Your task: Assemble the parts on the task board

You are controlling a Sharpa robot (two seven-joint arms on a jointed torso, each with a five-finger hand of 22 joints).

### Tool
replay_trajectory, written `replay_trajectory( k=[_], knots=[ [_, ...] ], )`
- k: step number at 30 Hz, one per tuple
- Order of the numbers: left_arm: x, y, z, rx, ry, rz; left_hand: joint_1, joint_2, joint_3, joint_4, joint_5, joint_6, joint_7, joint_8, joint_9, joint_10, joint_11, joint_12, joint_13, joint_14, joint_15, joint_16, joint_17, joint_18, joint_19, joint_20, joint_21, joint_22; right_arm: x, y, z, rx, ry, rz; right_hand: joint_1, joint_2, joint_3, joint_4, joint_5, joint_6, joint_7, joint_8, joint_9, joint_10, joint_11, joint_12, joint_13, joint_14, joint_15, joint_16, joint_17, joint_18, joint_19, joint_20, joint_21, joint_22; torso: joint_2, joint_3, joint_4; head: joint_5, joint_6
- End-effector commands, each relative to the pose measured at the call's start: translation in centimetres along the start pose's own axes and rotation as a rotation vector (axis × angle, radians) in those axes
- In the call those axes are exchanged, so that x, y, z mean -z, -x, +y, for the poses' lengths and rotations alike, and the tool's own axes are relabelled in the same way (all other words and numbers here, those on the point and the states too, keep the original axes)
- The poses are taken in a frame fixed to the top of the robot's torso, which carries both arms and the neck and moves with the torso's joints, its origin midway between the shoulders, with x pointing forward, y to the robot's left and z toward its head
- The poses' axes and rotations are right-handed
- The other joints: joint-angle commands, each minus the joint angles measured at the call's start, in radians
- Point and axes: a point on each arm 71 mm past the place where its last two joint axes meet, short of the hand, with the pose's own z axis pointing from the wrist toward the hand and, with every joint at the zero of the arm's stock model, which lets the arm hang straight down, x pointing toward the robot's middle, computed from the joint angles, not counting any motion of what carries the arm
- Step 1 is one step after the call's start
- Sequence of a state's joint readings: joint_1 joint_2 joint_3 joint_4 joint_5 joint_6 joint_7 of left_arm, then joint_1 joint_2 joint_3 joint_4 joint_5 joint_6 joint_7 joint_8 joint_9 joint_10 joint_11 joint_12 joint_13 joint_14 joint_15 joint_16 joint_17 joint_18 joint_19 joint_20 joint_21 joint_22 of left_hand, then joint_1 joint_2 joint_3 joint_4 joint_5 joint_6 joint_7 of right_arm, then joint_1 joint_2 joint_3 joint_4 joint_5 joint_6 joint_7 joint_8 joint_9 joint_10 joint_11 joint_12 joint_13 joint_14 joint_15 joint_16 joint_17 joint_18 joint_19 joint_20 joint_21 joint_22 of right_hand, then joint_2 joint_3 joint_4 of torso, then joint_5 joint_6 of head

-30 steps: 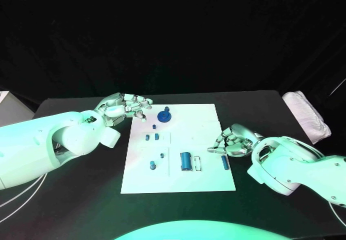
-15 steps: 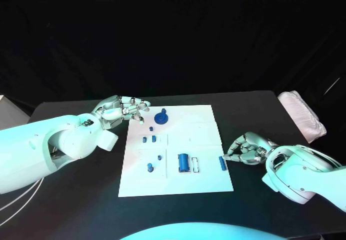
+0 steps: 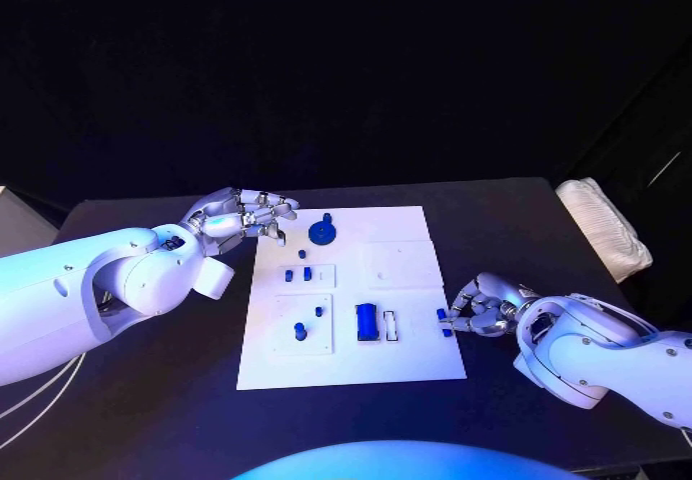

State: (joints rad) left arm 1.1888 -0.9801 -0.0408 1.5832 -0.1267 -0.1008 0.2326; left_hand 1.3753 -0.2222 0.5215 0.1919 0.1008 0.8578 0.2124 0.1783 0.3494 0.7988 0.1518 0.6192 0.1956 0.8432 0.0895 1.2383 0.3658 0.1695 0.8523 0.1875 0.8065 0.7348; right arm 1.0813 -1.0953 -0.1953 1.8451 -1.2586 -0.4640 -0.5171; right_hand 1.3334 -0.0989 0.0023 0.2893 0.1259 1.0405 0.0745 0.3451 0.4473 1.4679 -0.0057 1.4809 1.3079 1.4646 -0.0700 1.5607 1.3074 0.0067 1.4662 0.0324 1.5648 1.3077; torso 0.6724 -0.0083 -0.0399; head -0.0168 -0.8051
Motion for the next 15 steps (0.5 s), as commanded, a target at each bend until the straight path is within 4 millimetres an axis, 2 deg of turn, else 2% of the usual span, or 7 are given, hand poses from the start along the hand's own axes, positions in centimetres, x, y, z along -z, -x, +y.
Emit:
replay_trajectory(
  k=[1,4,10,12,13,15],
  knots=[
    [0.0,-0.2,-0.1,0.007,-0.012,0.019,-0.002,0.006,-0.001,0.005,-0.005,-0.006,-0.001,0.004,-0.001,-0.005,0.001,0.007,-0.001,0.003,0.002,-0.007,0.001,0.014,0.006,0.002,-0.002,-0.001,-0.1,-0.6,0.1,0.036,-0.006,0.023,-0.011,-0.003,0.01,0.0,-0.001,0.011,-0.002,-0.006,-0.004,0.067,0.002,0.006,0.21,0.103,0.002,0.004,0.249,-0.007,0.105,0.004,0.006,0.263,-0.001,-0.0003,-0.0008,0.002,-0.002],
    [0.0,-0.2,-0.1,0.007,-0.011,0.019,-0.002,0.006,-0.001,0.005,-0.005,-0.006,-0.001,0.004,-0.001,-0.005,0.001,0.007,-0.001,0.003,0.002,-0.007,0.001,0.014,0.006,0.002,-0.002,-0.001,-0.2,-0.9,0.4,0.052,0.0,0.025,-0.006,-0.011,0.021,-0.002,0.0,0.025,-0.008,-0.003,-0.004,0.067,-0.002,0.006,0.211,0.103,-0.001,0.005,0.25,-0.007,0.105,0.002,0.006,0.263,-0.002,-0.0004,-0.001,0.002,-0.003],
    [0.0,-0.2,-0.1,0.007,-0.01,0.019,-0.002,0.006,-0.001,0.005,-0.005,-0.006,-0.001,0.004,-0.001,-0.005,0.001,0.007,-0.001,0.003,0.002,-0.007,0.001,0.014,0.006,0.002,-0.002,-0.001,-0.4,-1.1,0.6,0.086,0.002,0.028,-0.006,-0.011,0.021,-0.002,0.0,0.025,-0.008,-0.003,-0.004,0.067,-0.002,0.006,0.211,0.103,-0.001,0.005,0.25,-0.007,0.105,0.002,0.006,0.263,-0.002,-0.0002,-0.0008,0.003,-0.004],
    [0.0,-0.2,-0.1,0.007,-0.009,0.019,-0.002,0.006,-0.001,0.005,-0.005,-0.006,-0.001,0.004,-0.001,-0.005,0.001,0.007,-0.001,0.003,0.002,-0.007,0.001,0.014,0.006,0.002,-0.002,-0.001,-0.6,-1.5,0.9,0.177,0.004,0.038,-0.006,-0.011,0.021,-0.002,0.0,0.025,-0.008,-0.003,-0.004,0.067,-0.002,0.006,0.211,0.103,-0.001,0.005,0.251,-0.007,0.105,0.002,0.006,0.263,-0.002,-0.0001,-0.0016,0.004,-0.005],
    [0.0,-0.2,-0.1,0.007,-0.009,0.019,-0.002,0.006,-0.001,0.005,-0.005,-0.006,-0.001,0.004,-0.001,-0.005,0.001,0.007,-0.001,0.003,0.002,-0.007,0.001,0.014,0.006,0.002,-0.002,-0.001,-0.7,-1.6,1.0,0.195,0.006,0.04,0.028,-0.019,0.035,-0.021,0.002,0.031,-0.014,-0.001,-0.003,0.064,-0.007,-0.001,0.207,0.103,-0.005,0.004,0.249,-0.007,0.105,0.001,0.006,0.263,-0.002,-0.0001,-0.0016,0.004,-0.005],
    [0.0,-0.1,-0.1,0.007,-0.008,0.019,-0.002,0.006,-0.001,0.005,-0.005,-0.006,-0.001,0.004,-0.001,-0.005,0.001,0.007,-0.001,0.003,0.002,-0.007,0.001,0.014,0.006,0.002,-0.002,-0.001,-0.8,-1.7,1.2,0.238,0.011,0.044,0.042,-0.029,0.046,-0.022,0.0,0.032,-0.013,-0.004,-0.004,0.064,-0.008,-0.003,0.206,0.103,-0.006,0.004,0.249,-0.007,0.105,-0.002,0.006,0.263,-0.002,-0.0001,-0.002,0.005,-0.007]
  ],
)
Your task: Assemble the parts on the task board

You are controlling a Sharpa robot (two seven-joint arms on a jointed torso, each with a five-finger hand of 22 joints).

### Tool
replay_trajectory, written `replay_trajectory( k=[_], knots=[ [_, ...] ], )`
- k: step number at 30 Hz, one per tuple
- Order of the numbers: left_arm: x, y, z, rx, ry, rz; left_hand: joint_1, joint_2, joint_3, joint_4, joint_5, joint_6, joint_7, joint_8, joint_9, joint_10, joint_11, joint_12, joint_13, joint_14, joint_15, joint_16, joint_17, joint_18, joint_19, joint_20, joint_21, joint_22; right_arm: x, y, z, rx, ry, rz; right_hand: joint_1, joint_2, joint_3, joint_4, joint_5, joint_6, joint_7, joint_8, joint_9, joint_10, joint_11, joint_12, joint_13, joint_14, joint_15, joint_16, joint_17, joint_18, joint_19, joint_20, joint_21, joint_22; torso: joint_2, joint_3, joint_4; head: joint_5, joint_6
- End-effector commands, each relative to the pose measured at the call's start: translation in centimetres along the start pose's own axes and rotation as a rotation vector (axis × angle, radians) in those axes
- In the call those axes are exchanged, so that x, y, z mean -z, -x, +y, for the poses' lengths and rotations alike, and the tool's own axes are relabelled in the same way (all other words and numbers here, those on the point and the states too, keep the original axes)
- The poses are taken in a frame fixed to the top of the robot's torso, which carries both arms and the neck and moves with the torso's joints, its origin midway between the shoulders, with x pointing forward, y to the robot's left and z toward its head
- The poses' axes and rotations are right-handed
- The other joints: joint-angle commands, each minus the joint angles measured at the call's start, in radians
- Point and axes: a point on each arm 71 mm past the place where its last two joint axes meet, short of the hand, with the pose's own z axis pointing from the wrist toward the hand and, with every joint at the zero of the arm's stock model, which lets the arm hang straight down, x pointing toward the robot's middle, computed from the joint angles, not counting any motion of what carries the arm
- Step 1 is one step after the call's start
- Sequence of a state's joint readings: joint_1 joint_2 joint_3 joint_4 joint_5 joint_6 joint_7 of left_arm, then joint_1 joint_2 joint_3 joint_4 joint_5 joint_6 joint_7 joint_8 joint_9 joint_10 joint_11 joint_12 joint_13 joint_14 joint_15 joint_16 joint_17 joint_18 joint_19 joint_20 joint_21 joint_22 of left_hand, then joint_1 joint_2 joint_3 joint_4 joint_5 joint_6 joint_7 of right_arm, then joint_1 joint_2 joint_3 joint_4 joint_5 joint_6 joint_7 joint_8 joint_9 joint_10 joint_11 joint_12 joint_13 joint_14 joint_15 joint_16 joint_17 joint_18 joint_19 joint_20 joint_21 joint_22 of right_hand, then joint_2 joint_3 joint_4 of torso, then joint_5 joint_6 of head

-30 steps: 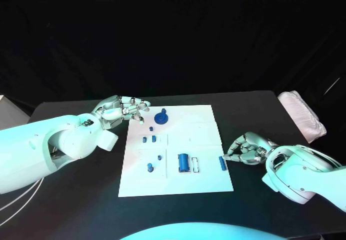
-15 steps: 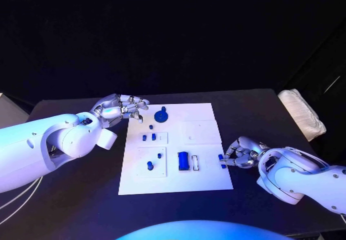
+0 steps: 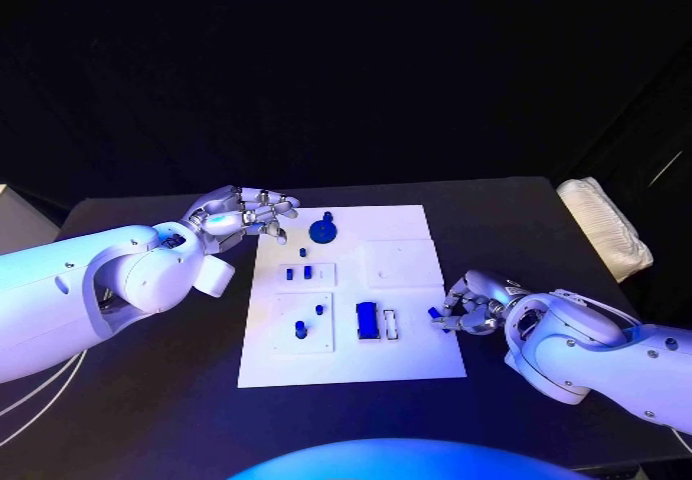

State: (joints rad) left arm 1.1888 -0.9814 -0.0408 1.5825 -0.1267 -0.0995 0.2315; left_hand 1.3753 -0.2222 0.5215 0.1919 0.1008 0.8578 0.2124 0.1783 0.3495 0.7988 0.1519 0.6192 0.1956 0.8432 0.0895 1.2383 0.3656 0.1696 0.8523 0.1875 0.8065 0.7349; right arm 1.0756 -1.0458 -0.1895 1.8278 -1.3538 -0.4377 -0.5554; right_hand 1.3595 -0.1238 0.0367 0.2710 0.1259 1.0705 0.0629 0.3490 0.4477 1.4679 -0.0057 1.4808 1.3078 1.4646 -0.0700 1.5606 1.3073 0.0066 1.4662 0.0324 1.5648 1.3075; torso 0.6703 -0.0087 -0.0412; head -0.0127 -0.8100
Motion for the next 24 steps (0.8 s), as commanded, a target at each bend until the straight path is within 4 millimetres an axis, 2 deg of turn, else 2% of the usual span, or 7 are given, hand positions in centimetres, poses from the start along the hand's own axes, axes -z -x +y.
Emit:
replay_trajectory(
  k=[1,4,13,19,24],
  knots=[
    [0.0,-0.2,-0.1,0.007,-0.009,0.02,-0.002,0.006,-0.001,0.005,-0.005,-0.006,-0.001,0.004,-0.001,-0.005,0.001,0.007,-0.001,0.003,0.002,-0.007,0.002,0.014,0.006,0.002,-0.002,-0.001,-0.1,-1.2,0.0,0.175,-0.016,0.056,0.016,-0.004,0.011,-0.004,0.0,0.002,-0.002,-0.007,-0.005,0.064,-0.008,-0.003,0.206,0.103,-0.006,0.004,0.249,-0.007,0.105,-0.002,0.006,0.263,0.0,0.0005,-0.0009,0.001,-0.002],
    [0.0,-0.2,-0.1,0.007,-0.008,0.021,-0.002,0.006,-0.001,0.005,-0.005,-0.006,-0.001,0.004,-0.001,-0.005,0.001,0.007,-0.001,0.003,0.002,-0.007,0.002,0.014,0.006,0.002,-0.002,-0.001,-0.3,-1.4,0.3,0.234,-0.009,0.05,0.034,-0.027,0.025,-0.002,0.0,0.002,0.0,-0.013,-0.008,0.059,-0.007,-0.014,0.201,0.102,-0.006,0.003,0.247,-0.007,0.105,-0.003,0.006,0.263,0.0,0.001,-0.0001,0.0,-0.001],
    [0.0,-0.2,-0.1,0.006,-0.005,0.022,0.0,0.007,-0.003,0.007,-0.005,-0.006,-0.001,0.005,-0.002,-0.006,0.001,0.007,-0.001,0.003,0.002,-0.007,0.002,0.014,0.008,0.002,-0.004,-0.003,-0.4,-1.8,1.2,0.306,-0.001,0.048,0.038,-0.04,0.032,0.002,-0.001,0.0,0.003,-0.017,-0.01,0.056,-0.005,-0.021,0.197,0.102,-0.005,0.003,0.248,-0.007,0.105,-0.002,0.006,0.263,0.0,0.0003,-0.0002,-0.002,-0.001],
    [0.0,-0.2,-0.1,0.005,-0.005,0.021,0.0,0.007,-0.003,0.007,-0.005,-0.006,-0.001,0.005,-0.002,-0.006,0.001,0.007,-0.001,0.003,0.002,-0.007,0.002,0.014,0.008,0.002,-0.004,-0.003,-0.3,-1.8,1.5,0.283,-0.003,0.04,0.053,-0.031,0.056,0.005,0.001,0.005,0.001,-0.019,-0.012,0.058,-0.006,-0.018,0.2,0.103,-0.005,0.004,0.249,-0.007,0.105,-0.002,0.006,0.263,0.0,0.0003,0.0004,-0.001,0.0],
    [0.0,-0.2,-0.1,0.004,-0.004,0.02,0.0,0.007,-0.003,0.007,-0.005,-0.006,-0.001,0.005,-0.002,-0.006,0.001,0.007,-0.001,0.003,0.002,-0.007,0.002,0.014,0.008,0.002,-0.004,-0.003,0.1,-1.7,1.6,0.205,-0.014,0.044,0.08,-0.018,0.12,0.005,0.003,0.011,-0.003,-0.026,-0.017,0.059,-0.01,-0.018,0.201,0.103,-0.008,0.005,0.251,-0.007,0.105,-0.005,0.006,0.263,-0.001,0.0005,0.0,0.001,0.0]
  ],
)
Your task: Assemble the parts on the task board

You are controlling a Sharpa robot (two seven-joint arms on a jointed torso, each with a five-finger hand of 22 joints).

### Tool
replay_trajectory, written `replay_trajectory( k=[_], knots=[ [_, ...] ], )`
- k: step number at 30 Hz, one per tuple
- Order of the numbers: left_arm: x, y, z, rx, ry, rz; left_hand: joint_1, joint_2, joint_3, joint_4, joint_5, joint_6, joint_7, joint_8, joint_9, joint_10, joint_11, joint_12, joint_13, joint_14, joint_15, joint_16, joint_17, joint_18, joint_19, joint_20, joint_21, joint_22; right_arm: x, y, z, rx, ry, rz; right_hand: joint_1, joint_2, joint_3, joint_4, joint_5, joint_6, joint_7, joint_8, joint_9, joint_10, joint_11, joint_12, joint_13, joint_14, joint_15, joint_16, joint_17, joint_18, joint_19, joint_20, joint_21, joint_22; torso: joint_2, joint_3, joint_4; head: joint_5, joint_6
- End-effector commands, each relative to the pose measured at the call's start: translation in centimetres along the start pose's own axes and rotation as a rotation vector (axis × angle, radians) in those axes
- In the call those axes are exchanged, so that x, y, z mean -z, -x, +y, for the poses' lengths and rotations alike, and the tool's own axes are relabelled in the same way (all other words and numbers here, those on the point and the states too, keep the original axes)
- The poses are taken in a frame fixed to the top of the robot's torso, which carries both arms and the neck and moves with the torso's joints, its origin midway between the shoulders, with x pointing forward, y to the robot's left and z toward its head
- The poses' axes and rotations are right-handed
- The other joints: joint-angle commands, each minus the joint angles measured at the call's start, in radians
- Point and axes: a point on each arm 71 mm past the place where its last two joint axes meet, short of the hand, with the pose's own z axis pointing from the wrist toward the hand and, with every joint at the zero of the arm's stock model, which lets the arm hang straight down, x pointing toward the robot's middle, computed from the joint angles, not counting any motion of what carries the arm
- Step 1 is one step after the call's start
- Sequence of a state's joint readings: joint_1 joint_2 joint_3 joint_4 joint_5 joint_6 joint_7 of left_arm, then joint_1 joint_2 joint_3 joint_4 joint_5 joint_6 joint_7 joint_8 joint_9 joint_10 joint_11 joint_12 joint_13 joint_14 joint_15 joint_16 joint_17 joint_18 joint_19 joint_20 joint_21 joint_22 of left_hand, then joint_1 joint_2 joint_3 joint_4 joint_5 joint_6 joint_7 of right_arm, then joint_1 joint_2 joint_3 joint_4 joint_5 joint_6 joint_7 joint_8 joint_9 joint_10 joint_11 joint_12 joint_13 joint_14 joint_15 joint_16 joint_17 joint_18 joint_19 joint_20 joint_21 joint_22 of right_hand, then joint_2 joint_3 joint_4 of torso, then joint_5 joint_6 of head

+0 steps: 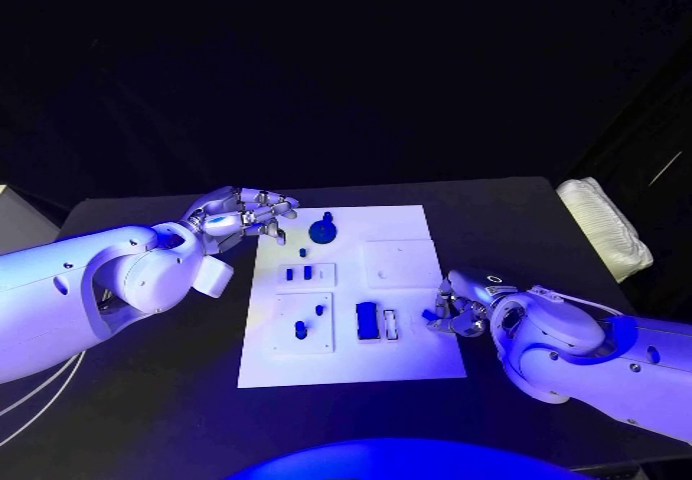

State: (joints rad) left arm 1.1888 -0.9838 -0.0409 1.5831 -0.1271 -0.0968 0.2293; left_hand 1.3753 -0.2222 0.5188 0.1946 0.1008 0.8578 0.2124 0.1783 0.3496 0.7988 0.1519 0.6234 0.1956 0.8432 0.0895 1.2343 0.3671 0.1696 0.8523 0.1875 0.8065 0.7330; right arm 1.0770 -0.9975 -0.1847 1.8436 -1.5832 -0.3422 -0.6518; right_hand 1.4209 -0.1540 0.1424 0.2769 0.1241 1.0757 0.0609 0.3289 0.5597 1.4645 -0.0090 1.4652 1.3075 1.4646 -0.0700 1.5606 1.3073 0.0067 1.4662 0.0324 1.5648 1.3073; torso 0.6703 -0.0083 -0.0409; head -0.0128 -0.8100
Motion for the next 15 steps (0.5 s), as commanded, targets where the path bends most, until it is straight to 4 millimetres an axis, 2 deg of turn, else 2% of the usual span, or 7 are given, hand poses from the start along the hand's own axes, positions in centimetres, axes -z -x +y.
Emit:
replay_trajectory(
  k=[1,7,15],
  knots=[
    [0.0,-0.2,-0.1,0.004,-0.007,0.019,0.0,0.007,0.0,0.004,-0.005,-0.006,-0.001,0.005,-0.002,-0.006,0.001,0.003,-0.001,0.003,0.002,-0.003,0.001,0.014,0.008,0.002,-0.004,-0.001,0.3,-1.4,-0.7,-0.024,-0.06,0.082,0.018,0.013,0.014,-0.001,0.004,0.006,-0.001,-0.006,-0.129,0.062,-0.006,-0.002,0.201,0.103,-0.008,0.005,0.251,-0.007,0.105,-0.005,0.006,0.263,-0.001,0.0001,-0.0003,0.001,0.0],
    [0.0,-0.2,-0.1,0.004,-0.006,0.019,0.0,0.007,0.0,0.004,-0.005,-0.006,-0.001,0.005,-0.002,-0.006,0.001,0.003,-0.001,0.003,0.002,-0.003,0.001,0.014,0.008,0.002,-0.004,-0.001,0.7,-0.4,-0.3,-0.196,-0.068,0.081,0.021,0.019,0.07,-0.003,0.004,0.009,-0.003,-0.01,-0.132,0.062,-0.008,-0.005,0.201,0.103,-0.01,0.004,0.249,-0.007,0.105,-0.007,0.006,0.263,0.0,-0.0001,-0.0007,0.0,0.001],
    [-0.1,-0.4,-0.1,0.004,-0.006,0.021,0.0,0.007,0.0,0.004,-0.005,-0.006,-0.001,0.005,-0.002,-0.006,0.001,0.003,-0.001,0.003,0.002,-0.003,0.001,0.014,0.008,0.002,-0.004,-0.001,1.0,0.4,1.2,-0.384,-0.05,0.108,0.009,0.014,0.088,-0.002,0.002,0.009,-0.001,-0.013,-0.132,0.062,-0.007,-0.005,0.202,0.103,-0.01,0.004,0.25,-0.007,0.105,-0.007,0.006,0.263,0.001,0.0004,0.0006,-0.003,0.001]
  ],
)
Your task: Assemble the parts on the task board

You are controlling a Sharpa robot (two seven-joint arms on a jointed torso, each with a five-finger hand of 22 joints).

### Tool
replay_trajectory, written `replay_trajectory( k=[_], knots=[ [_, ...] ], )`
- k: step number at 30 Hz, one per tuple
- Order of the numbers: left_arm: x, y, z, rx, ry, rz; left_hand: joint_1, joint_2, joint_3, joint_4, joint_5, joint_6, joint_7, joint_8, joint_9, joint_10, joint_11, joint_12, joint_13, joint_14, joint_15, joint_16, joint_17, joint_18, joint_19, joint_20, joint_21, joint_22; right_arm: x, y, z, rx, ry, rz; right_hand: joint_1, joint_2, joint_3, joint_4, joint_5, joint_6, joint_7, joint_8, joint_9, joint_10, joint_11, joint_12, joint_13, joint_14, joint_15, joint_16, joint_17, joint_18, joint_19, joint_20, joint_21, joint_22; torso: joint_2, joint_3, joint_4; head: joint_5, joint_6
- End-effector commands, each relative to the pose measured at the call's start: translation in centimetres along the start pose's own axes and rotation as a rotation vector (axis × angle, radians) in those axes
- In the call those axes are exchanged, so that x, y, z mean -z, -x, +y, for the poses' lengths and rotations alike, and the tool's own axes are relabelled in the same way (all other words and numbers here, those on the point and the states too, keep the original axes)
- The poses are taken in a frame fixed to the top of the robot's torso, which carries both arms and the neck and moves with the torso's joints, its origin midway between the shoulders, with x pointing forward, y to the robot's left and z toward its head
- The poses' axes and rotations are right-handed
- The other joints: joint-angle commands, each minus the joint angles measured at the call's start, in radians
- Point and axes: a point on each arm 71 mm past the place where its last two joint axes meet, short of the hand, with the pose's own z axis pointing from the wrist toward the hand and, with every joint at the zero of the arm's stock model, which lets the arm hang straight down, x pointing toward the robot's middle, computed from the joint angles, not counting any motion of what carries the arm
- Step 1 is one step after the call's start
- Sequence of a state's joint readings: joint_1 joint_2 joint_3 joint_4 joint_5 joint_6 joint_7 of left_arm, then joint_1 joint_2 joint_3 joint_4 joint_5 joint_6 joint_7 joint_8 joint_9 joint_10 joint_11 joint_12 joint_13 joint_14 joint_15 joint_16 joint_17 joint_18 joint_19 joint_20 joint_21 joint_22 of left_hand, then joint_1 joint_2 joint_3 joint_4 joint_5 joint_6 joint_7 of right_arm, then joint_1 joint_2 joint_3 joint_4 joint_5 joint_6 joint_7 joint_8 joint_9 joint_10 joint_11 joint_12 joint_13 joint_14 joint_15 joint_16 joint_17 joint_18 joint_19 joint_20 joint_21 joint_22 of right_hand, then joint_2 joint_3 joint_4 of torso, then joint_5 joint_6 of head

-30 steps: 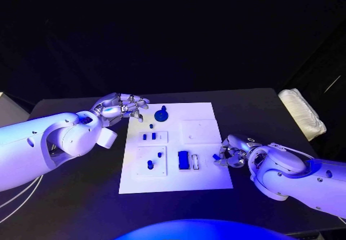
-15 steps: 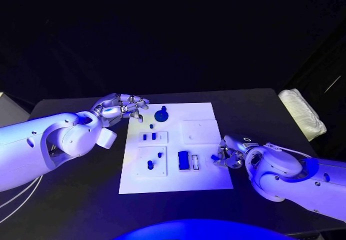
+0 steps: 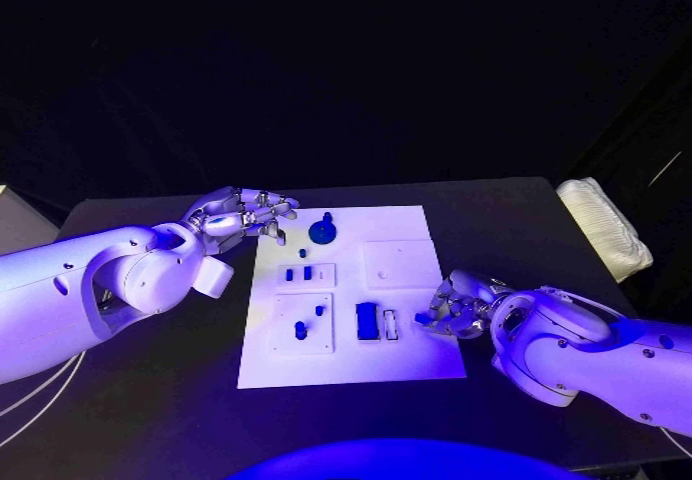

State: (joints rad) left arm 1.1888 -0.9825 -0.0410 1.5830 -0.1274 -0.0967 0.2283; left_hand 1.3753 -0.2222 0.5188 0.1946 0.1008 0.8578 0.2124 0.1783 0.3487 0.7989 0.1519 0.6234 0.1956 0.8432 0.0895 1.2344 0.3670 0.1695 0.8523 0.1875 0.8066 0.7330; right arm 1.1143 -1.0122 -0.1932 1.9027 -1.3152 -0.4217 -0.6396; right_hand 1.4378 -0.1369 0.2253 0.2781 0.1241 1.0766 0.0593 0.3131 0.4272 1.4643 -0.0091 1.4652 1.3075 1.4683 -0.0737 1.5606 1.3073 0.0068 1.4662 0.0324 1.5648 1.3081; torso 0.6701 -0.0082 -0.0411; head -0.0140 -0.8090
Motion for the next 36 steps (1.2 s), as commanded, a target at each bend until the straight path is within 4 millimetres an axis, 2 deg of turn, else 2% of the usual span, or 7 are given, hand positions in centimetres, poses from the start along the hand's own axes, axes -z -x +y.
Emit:
replay_trajectory(
  k=[1,6,12,15,22,33,36],
  knots=[
    [-0.1,-0.3,-0.1,0.004,-0.007,0.02,0.0,0.007,0.0,0.004,-0.005,-0.006,-0.001,0.005,-0.001,-0.006,0.001,0.003,-0.001,0.003,0.002,-0.003,0.001,0.014,0.008,0.002,-0.004,-0.001,0.1,-0.4,0.4,-0.147,-0.011,0.041,-0.013,-0.005,0.01,-0.002,0.002,0.008,0.001,0.003,0.0,0.063,-0.007,-0.004,0.202,0.099,-0.006,0.004,0.25,-0.007,0.105,-0.007,0.006,0.263,0.001,0.0003,0.0007,-0.002,-0.002],
    [0.0,-0.3,-0.1,0.004,-0.007,0.019,0.0,0.007,0.0,0.004,-0.005,-0.006,-0.001,0.005,-0.001,-0.006,0.001,0.003,-0.001,0.003,0.002,-0.003,0.001,0.014,0.008,0.002,-0.004,-0.001,-0.3,-0.7,0.8,-0.191,-0.025,0.058,-0.016,-0.007,0.013,-0.002,0.002,0.008,0.001,0.003,0.0,0.063,-0.007,-0.003,0.203,0.1,-0.006,0.005,0.251,-0.007,0.105,-0.007,0.006,0.263,0.0,-0.0008,-0.0008,-0.001,-0.002],
    [0.0,-0.4,-0.1,0.005,-0.006,0.022,0.0,0.007,0.0,0.004,-0.005,-0.006,-0.001,0.005,-0.001,-0.006,0.001,0.003,-0.001,0.003,0.002,-0.003,0.001,0.014,0.008,0.002,-0.004,-0.001,-0.6,-1.2,1.3,-0.214,-0.042,0.072,-0.051,-0.013,0.033,0.006,0.001,0.011,0.001,0.004,0.002,0.065,-0.006,0.0,0.205,0.1,-0.005,0.005,0.251,-0.007,0.105,-0.006,0.006,0.263,0.001,0.0015,0.0008,0.002,-0.005],
    [0.0,-0.3,-0.1,0.005,-0.006,0.021,0.001,0.009,-0.003,0.008,-0.004,-0.007,-0.001,0.006,-0.002,-0.007,0.002,0.004,-0.001,0.003,0.002,-0.004,0.002,0.014,0.009,0.002,-0.006,-0.003,-0.7,-1.3,1.5,-0.22,-0.045,0.066,-0.06,-0.013,0.038,0.007,0.0,0.011,0.001,0.004,0.002,0.066,-0.006,0.001,0.206,0.1,-0.005,0.005,0.251,-0.007,0.105,-0.006,0.006,0.263,0.001,0.0009,-0.0005,0.002,-0.004],
    [0.0,-0.4,-0.1,0.005,-0.005,0.023,0.001,0.009,-0.003,0.008,-0.004,-0.007,-0.001,0.006,-0.002,-0.007,0.002,0.004,-0.001,0.003,0.002,-0.004,0.002,0.014,0.009,0.002,-0.006,-0.003,-0.9,-1.5,2.3,-0.237,-0.029,0.05,-0.147,-0.006,0.072,0.008,0.0,0.012,0.001,0.008,0.008,0.069,-0.006,0.006,0.211,0.101,-0.004,0.007,0.256,-0.007,0.105,-0.005,0.006,0.263,0.001,0.0014,-0.0006,0.002,-0.003],
    [-0.1,-0.4,-0.1,0.005,-0.001,0.025,0.001,0.01,-0.004,0.01,-0.004,-0.007,-0.001,0.007,-0.002,-0.007,0.002,0.004,-0.001,0.003,0.002,-0.004,0.003,0.014,0.01,0.002,-0.007,-0.004,-1.3,-2.1,3.1,-0.214,-0.018,0.097,-0.177,-0.009,0.086,0.006,-0.001,0.014,0.0,0.012,0.011,0.07,-0.006,0.009,0.212,0.102,-0.005,0.008,0.259,-0.007,0.105,-0.005,0.006,0.263,0.001,0.0001,0.0006,0.002,-0.005],
    [0.0,-0.3,0.0,0.004,0.002,0.023,-0.009,0.024,-0.006,0.029,-0.003,-0.009,0.0,0.009,-0.004,-0.009,0.002,0.006,-0.001,0.004,0.003,-0.004,0.005,0.014,0.013,0.003,-0.011,-0.007,-1.4,-2.3,3.2,-0.206,-0.018,0.11,-0.176,-0.01,0.09,0.002,0.0,0.015,-0.001,0.013,0.012,0.07,-0.007,0.008,0.212,0.102,-0.005,0.009,0.26,-0.007,0.105,-0.005,0.006,0.263,0.001,0.0003,0.0001,0.004,-0.007]
  ],
)
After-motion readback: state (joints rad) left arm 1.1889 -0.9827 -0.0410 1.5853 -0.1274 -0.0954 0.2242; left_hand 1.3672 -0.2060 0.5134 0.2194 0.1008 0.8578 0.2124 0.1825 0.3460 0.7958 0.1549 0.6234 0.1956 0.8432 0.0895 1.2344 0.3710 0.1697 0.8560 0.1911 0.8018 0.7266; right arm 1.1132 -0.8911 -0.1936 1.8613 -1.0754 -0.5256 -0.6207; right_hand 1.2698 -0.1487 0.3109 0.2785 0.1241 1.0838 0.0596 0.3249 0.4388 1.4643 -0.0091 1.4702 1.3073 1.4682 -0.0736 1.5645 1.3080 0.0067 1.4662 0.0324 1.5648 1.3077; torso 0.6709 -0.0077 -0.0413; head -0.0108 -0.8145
